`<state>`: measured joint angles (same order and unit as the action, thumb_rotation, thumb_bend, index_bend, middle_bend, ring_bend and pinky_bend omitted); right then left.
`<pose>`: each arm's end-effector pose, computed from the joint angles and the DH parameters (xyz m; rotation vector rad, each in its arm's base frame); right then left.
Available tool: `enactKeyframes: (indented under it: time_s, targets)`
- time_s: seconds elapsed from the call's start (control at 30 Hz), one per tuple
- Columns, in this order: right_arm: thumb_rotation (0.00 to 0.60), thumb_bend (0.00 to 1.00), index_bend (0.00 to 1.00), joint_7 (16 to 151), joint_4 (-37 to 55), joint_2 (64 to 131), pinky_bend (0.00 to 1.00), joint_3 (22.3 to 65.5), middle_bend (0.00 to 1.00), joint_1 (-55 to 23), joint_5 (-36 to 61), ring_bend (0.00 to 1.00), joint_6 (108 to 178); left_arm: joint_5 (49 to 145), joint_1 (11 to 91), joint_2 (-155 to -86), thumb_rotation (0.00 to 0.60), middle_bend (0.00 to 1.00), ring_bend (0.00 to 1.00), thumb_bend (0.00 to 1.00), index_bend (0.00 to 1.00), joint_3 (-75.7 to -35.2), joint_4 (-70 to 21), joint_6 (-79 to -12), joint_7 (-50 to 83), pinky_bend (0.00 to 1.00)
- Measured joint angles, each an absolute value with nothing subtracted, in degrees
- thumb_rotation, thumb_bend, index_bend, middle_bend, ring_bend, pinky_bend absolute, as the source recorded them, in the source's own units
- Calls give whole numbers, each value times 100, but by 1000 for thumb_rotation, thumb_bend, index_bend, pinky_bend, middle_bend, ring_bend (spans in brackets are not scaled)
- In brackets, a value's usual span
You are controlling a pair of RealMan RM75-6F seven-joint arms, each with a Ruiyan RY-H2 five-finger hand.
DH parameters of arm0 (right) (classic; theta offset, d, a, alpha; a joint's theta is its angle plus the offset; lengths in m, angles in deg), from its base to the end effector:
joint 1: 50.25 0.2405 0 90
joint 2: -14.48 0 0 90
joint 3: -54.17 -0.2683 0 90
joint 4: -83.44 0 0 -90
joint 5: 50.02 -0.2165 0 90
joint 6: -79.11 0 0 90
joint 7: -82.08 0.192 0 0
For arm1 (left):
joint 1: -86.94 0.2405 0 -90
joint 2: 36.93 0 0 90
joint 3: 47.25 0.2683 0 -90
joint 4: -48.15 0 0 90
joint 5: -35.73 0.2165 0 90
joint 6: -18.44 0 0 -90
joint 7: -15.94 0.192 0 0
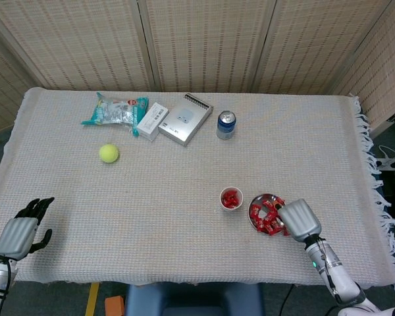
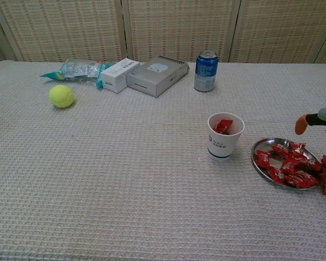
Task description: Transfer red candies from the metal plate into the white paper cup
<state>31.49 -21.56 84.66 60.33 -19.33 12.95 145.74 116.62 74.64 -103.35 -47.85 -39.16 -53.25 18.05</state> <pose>-0.2470 -0.2920 0.0324 1.9594 -0.5773 0.3337 -0.3456 0.2625 0.1141 -1.5477 -0.9893 -0.7196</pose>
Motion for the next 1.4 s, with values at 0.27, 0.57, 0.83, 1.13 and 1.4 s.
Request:
enactKeyframes:
  time_s: [0.27,0.57,0.83,1.13,1.4]
  targets:
    - [600,261,325,3869,-1495,8506,1000,6053,812,-2134,1214,882,14357,11656,7447,-10347,600,79,53,474,0,-4786,-3915,-5301,1831,229]
    - [600,243,433,4366,-650,8979,1000,5908,832,-2228,1212,893,14091,11666,7446,-10354,600,85,68,474,0,-4773,-3914,-5298,1853,242]
    - [600,240,390,4533,-324,9223,1000,5814,832,-2315,1367,893,14090,11672,7446,-10353,600,91,74,475,0,-4775,-3910,-5310,1856,247]
    - [600,237,388,4518,-226,9345,1000,5772,832,-2355,1438,893,14040,11661,7445,-10348,600,96,78,474,0,-4778,-3913,-5304,1847,248]
    - [600,237,479,4571,-225,9335,1000,5769,832,-2398,1547,894,14011,11671,7447,-10340,600,99,81,475,0,-4777,-3912,-5311,1821,249]
